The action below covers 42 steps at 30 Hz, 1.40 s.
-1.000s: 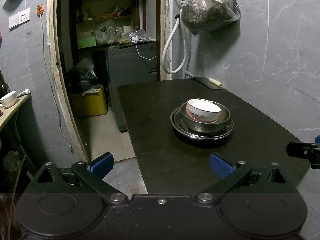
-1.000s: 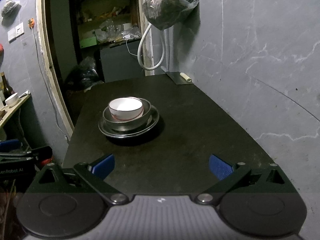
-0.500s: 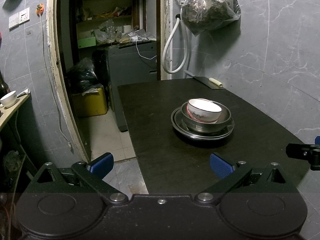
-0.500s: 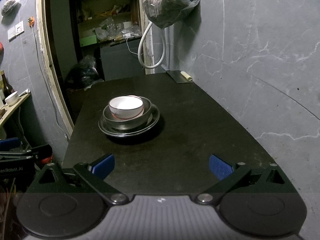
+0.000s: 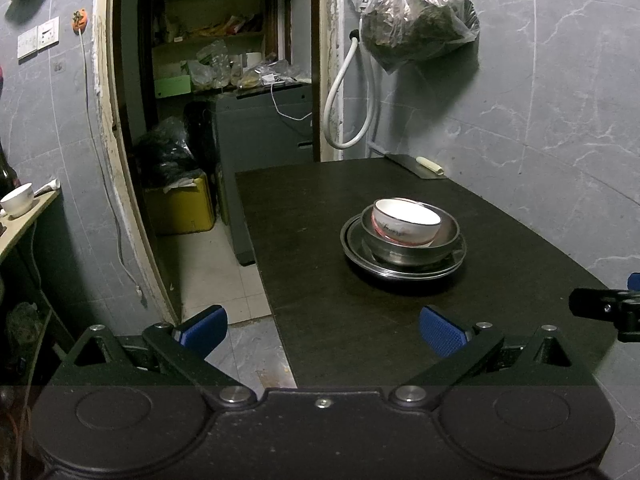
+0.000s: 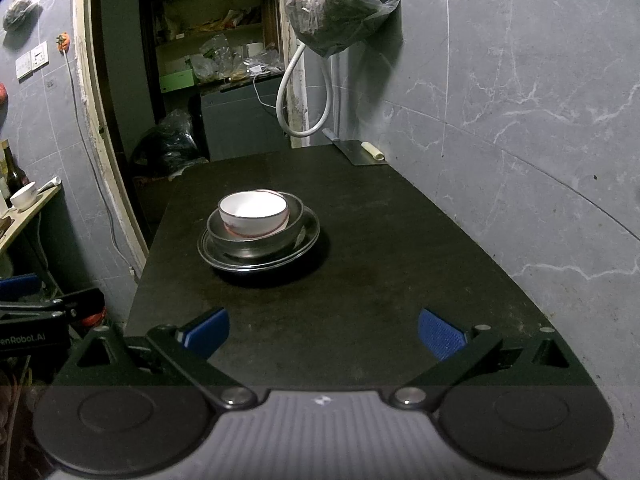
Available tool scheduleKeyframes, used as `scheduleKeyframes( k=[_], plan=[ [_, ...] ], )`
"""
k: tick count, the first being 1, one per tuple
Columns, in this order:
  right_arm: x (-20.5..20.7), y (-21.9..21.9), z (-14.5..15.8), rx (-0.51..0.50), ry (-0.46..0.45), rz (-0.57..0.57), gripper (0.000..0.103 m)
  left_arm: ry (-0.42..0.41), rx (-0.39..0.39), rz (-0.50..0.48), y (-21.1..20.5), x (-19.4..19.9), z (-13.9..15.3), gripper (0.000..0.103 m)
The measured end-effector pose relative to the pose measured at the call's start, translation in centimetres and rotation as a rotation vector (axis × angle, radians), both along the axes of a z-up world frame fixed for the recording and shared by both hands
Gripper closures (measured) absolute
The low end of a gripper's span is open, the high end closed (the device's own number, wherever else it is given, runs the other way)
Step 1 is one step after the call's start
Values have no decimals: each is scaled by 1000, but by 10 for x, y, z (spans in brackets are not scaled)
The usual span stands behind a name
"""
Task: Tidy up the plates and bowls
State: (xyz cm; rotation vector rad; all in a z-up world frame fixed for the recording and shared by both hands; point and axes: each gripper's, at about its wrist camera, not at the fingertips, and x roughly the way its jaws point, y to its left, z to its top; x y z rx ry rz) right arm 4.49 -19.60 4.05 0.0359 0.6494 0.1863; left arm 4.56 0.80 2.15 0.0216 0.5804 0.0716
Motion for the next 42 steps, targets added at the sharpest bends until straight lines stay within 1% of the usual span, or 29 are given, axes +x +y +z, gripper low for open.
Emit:
scheduleKeyframes(
  k=[42],
  plan=[
    [-4, 1, -5, 1, 1, -6, 0, 0, -1, 3, -1, -1, 0, 1]
  ],
)
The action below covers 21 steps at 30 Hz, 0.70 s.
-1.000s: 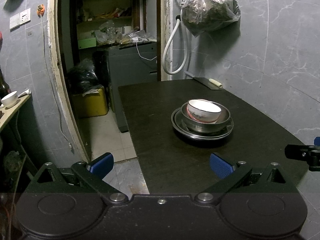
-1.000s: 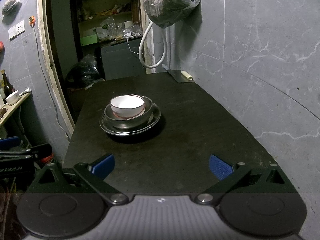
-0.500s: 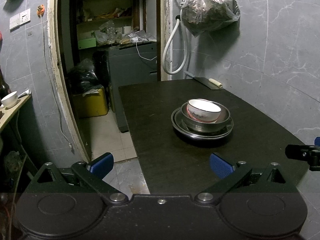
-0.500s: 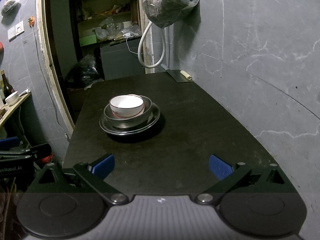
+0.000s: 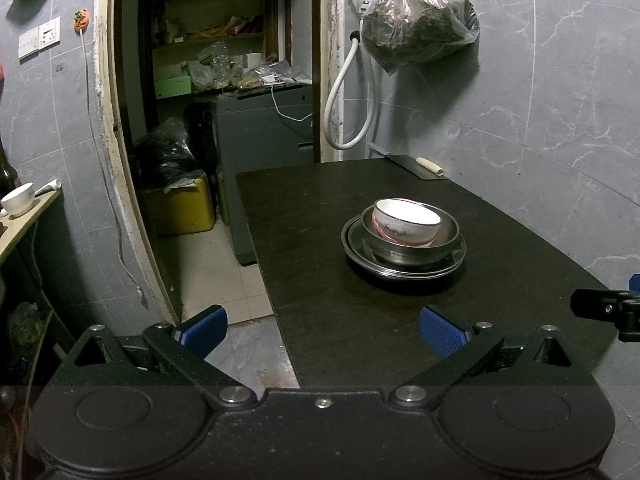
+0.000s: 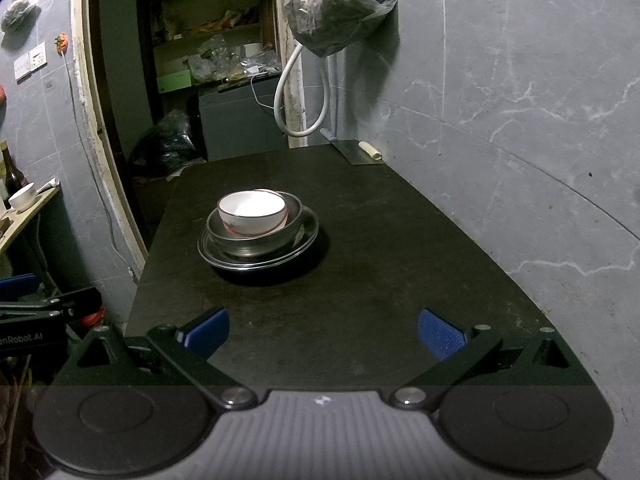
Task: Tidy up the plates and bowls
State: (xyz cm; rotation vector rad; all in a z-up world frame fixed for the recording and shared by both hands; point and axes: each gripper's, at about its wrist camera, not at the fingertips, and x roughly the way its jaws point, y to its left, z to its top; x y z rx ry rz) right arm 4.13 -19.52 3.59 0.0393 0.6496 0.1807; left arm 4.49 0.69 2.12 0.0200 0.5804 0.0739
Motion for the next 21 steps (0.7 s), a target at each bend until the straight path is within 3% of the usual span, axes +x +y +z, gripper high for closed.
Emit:
scheduleKeyframes(
  k=[21],
  plan=[
    [2, -1, 3, -2, 9, -5, 0, -2, -13, 23, 5, -1, -2, 1]
  ],
)
